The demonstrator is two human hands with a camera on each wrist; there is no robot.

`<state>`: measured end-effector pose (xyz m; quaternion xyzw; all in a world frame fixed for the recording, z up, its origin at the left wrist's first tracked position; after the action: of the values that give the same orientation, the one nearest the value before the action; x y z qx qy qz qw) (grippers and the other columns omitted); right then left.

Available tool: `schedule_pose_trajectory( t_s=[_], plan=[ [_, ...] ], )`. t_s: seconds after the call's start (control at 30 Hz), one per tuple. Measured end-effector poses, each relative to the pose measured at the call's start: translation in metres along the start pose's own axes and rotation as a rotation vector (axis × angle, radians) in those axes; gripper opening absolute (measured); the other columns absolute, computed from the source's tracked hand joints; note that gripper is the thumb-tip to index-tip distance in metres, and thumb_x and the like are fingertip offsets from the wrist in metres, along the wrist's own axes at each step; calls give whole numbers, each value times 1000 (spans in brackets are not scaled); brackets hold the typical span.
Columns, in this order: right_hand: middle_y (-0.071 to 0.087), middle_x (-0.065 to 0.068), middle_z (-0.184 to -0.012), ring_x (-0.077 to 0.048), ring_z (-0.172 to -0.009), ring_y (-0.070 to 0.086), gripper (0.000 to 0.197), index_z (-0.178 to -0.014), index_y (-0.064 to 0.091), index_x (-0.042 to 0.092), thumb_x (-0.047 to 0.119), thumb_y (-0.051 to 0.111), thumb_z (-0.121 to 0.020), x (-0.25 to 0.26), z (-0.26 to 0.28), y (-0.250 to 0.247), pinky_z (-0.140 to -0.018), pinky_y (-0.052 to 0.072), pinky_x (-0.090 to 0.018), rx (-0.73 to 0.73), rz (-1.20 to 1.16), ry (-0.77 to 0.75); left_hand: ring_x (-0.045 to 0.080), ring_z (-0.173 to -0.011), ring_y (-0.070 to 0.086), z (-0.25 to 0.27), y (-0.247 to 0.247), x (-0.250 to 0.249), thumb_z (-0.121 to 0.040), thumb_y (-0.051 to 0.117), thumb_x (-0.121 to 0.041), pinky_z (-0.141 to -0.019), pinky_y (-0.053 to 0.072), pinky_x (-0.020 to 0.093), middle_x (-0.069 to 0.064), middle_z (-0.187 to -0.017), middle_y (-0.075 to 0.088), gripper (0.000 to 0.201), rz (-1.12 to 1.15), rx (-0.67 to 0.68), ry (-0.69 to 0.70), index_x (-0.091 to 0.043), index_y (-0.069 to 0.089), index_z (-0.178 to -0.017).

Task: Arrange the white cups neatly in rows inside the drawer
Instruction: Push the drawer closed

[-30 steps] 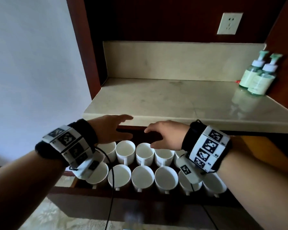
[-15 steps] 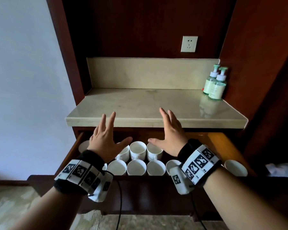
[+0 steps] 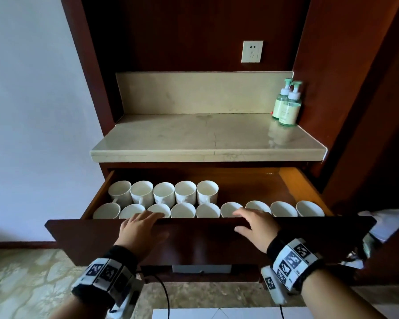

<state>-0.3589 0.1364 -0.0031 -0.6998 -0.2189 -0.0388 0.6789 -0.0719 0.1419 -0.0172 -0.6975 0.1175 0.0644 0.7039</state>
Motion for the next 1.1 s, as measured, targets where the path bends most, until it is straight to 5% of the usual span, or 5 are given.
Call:
schedule_pose_trajectory(
  t_s=[0.2, 0.63, 0.83, 0.93, 1.1],
  plan=[
    [74, -1, -102, -20, -97, 68, 26, -108, 73, 15, 24, 72, -83, -42, 12, -6, -85, 52, -30, -225, -70, -19, 32, -76, 66, 1, -8, 32, -69, 44, -56, -70, 49, 39, 0, -80, 72, 50, 75, -264, 24, -20, 76, -84],
    [72, -1, -95, -22, -87, 68, 26, -103, 75, 11, 14, 77, -77, -58, -37, -3, -79, 54, -29, -370, -76, -60, 31, -80, 64, -57, -4, 41, -70, 45, -56, -77, 48, 44, -1, -82, 70, 48, 56, -345, 40, -22, 75, -86],
    [53, -10, -135, -25, -121, 52, 30, -101, 74, 9, 10, 81, -72, -69, -68, 1, -100, 44, -34, -388, -41, 8, 40, -104, 54, -89, -7, 48, -66, 68, -49, -83, 50, 55, 14, -115, 60, 51, 121, -477, 72, -19, 67, -107],
    [23, -6, -155, -18, -138, 26, 54, -125, 60, 12, 13, 80, -74, -71, -84, 4, -109, 29, -33, -372, -30, 21, 39, -127, 39, -109, -13, 53, -51, 90, -37, -98, 42, 58, 17, -137, 46, 90, 136, -481, 90, -24, 47, -130],
    [-6, -1, -159, -26, -147, 11, 92, -149, 28, 22, 22, 81, -73, -84, -114, -3, -116, 27, -44, -374, 11, 156, 35, -143, 20, -143, -19, 72, -48, 83, -58, -111, 22, 56, 12, -155, 23, 115, 75, -448, 34, -31, 27, -144]
  ],
)
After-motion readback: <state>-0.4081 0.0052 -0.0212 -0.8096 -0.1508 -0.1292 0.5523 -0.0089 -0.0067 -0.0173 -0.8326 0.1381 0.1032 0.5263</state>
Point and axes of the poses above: each hand's wrist, its own z-axis away from the middle knuckle, its own y-axis out of the palm, x = y × z, the point moved 8 cm from there along -z, towards the middle knuckle
